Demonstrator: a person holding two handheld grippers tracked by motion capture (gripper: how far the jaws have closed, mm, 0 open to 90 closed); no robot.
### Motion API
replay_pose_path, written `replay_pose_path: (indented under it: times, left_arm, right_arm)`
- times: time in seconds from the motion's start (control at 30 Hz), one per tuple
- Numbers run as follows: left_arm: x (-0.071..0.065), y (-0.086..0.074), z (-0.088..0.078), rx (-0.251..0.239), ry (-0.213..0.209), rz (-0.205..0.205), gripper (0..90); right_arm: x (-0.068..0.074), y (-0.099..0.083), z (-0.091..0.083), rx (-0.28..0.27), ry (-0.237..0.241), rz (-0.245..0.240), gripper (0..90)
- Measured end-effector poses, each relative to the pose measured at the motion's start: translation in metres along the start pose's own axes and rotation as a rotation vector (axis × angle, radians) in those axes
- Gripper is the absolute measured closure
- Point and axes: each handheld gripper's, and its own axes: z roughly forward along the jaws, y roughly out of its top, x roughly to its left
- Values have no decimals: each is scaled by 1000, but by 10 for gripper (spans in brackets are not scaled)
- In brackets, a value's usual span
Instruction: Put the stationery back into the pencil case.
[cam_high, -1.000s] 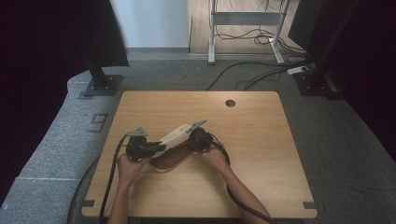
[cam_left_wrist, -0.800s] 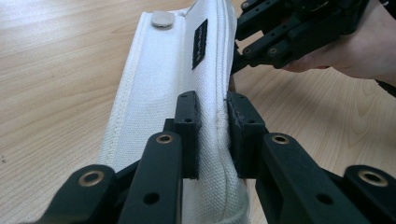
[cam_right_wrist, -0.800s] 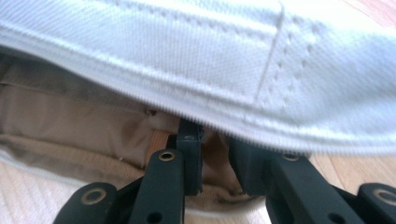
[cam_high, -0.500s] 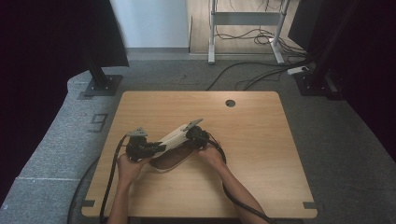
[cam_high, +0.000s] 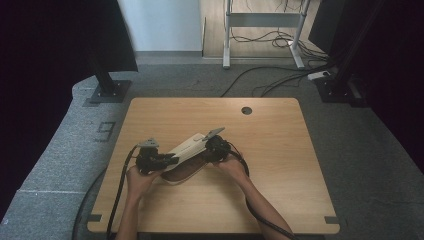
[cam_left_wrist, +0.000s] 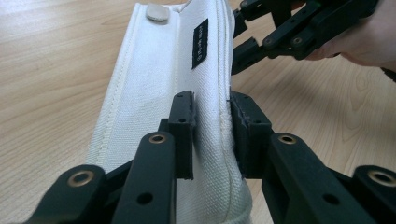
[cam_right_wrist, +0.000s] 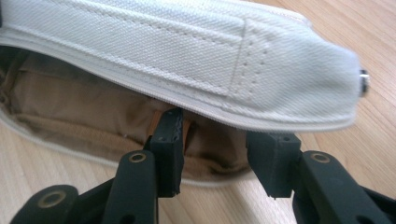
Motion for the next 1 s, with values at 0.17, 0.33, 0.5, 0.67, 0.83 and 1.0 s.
replay_pose_path:
  times: [0.17,0.33,0.5,0.67,0.83,1.0]
  left_arm:
    - [-2,-3,4,14,-4,7,686]
    - [-4,-6,8,30,-7,17,661]
    - [-7,-9,14,59,-11,33,631]
    - [-11,-12,19,83,-7,47,603]
    - [-10,-16,24,81,-15,45,568]
    - [-12,-16,24,85,-14,57,496]
  right_arm:
    - [-2,-5,-8,3,6,-4,526]
    - [-6,-11,-17,5,11,-5,515]
    - [-12,-18,-25,-3,3,8,506]
    - [-16,-22,-32,-14,7,25,490]
    - [-16,-24,-34,-14,11,29,463]
    - [-14,-24,-34,-15,15,24,434]
